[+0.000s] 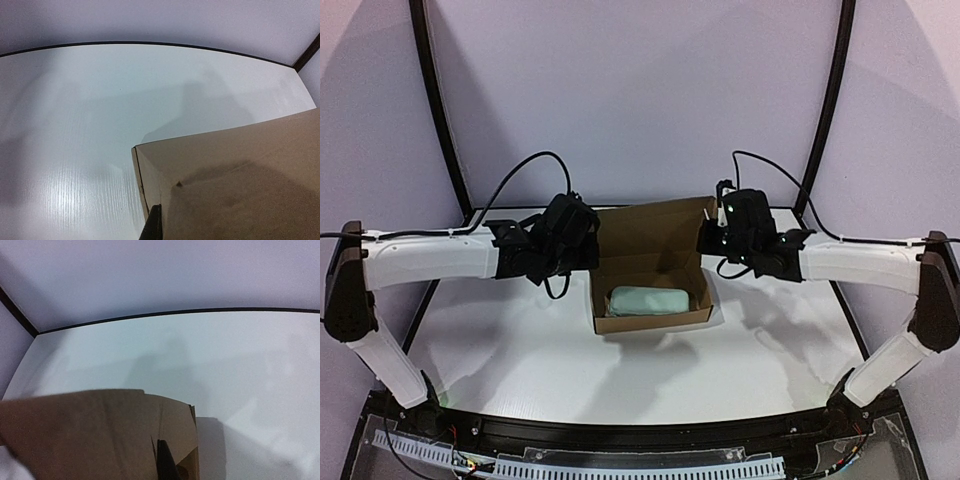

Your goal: Fold the paper box

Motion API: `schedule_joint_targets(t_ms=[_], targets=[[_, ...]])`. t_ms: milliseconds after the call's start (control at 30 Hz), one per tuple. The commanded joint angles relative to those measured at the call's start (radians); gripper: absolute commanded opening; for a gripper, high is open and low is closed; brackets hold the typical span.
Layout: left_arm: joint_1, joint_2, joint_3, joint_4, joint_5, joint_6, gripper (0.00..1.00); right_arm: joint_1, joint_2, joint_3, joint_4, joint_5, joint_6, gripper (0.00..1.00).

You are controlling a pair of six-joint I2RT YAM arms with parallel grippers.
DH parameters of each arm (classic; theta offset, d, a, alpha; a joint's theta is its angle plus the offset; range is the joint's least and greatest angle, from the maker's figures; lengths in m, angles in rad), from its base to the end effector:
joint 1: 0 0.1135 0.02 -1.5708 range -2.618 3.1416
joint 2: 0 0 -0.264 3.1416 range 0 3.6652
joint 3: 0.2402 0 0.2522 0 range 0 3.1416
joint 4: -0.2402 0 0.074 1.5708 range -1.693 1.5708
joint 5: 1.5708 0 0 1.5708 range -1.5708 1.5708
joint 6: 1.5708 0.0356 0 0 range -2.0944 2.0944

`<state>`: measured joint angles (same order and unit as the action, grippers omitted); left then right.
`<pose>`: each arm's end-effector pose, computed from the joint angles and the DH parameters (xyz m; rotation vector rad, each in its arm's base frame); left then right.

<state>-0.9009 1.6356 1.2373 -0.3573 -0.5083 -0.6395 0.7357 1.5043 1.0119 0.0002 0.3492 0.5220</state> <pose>0.2388 -0.2735 0.2652 0.0423 2.2244 -0.2525 0.2613 0.2201 0.2632 -0.0034 2.0579 0.4285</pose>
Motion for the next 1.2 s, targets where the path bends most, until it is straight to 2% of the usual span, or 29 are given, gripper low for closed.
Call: schedule_joint_targets(t_ms=[0, 133, 300, 400, 600, 700, 867, 1000, 1133, 1167], targets=[[-0.043, 0.078, -0.098, -0.178, 0.272, 0.033, 0.01, 0.062, 0.027, -0.161, -0.116, -0.278, -0.015, 0.00], [-0.044, 0.068, -0.128, -0.177, 0.276, 0.032, 0.01, 0.060, -0.004, -0.199, -0.100, -0.281, -0.022, 0.00], [-0.043, 0.068, -0.081, -0.199, 0.273, 0.055, 0.01, 0.061, 0.066, 0.082, -0.295, -0.286, -0.021, 0.00], [-0.044, 0.085, 0.041, -0.320, 0.251, 0.039, 0.01, 0.061, 0.136, 0.262, -0.419, -0.308, -0.013, 0.00], [-0.043, 0.113, 0.087, -0.357, 0.266, 0.036, 0.01, 0.061, 0.212, 0.320, -0.394, -0.413, 0.082, 0.00], [-0.044, 0.126, 0.108, -0.379, 0.274, 0.040, 0.01, 0.061, 0.249, 0.400, -0.405, -0.466, 0.112, 0.00], [-0.044, 0.133, 0.131, -0.397, 0.278, 0.042, 0.01, 0.060, 0.256, 0.477, -0.443, -0.456, 0.117, 0.00], [-0.043, 0.130, 0.126, -0.405, 0.270, 0.044, 0.01, 0.061, 0.238, 0.407, -0.415, -0.481, 0.025, 0.00], [-0.043, 0.116, 0.057, -0.347, 0.282, 0.049, 0.01, 0.061, 0.192, 0.205, -0.287, -0.504, -0.071, 0.00], [-0.044, 0.106, 0.007, -0.304, 0.294, 0.049, 0.01, 0.061, 0.168, 0.114, -0.199, -0.516, -0.092, 0.00]])
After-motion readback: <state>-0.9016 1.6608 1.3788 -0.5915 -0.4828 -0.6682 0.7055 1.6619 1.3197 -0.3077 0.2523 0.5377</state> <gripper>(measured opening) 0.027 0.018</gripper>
